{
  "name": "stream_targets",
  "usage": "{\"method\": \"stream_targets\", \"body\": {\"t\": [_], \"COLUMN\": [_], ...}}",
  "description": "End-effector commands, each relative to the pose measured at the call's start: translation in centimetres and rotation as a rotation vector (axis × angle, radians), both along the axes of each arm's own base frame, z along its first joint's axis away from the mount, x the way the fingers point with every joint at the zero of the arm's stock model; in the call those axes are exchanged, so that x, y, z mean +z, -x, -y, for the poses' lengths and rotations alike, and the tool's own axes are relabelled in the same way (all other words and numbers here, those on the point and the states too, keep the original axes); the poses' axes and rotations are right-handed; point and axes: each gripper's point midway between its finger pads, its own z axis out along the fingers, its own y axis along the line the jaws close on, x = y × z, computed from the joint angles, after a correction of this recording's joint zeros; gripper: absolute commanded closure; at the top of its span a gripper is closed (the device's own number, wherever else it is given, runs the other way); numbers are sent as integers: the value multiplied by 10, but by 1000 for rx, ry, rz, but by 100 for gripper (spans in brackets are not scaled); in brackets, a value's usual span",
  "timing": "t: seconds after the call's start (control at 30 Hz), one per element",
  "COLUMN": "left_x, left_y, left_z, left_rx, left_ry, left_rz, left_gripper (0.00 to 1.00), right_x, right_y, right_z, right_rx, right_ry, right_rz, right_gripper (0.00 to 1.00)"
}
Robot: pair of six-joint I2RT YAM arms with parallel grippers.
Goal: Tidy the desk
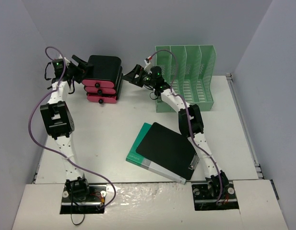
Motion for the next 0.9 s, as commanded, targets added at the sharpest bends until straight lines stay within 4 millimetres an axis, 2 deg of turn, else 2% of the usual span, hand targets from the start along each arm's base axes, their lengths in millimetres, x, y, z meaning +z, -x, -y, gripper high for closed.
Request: {"method": "stream_targets", "body": {"t": [0.0,0.4,0.87], "left_x": [30,13,14], "left_y": [12,33,56], "left_z": [43,75,98], "left_rx": [-100,-155,-167], "left_ry": [-6,-22,-28], "left_rz": [35,-4,8], "left_gripper": [16,16,17], "right_x": [46,49,51], "right_y": [2,7,15], "right_z": [-5,-10,-11], "right_rx": [33,48,48], "right_ry": [-77,-64,-35], "right_rz": [106,109,105], "right_gripper": [11,11,12]}}
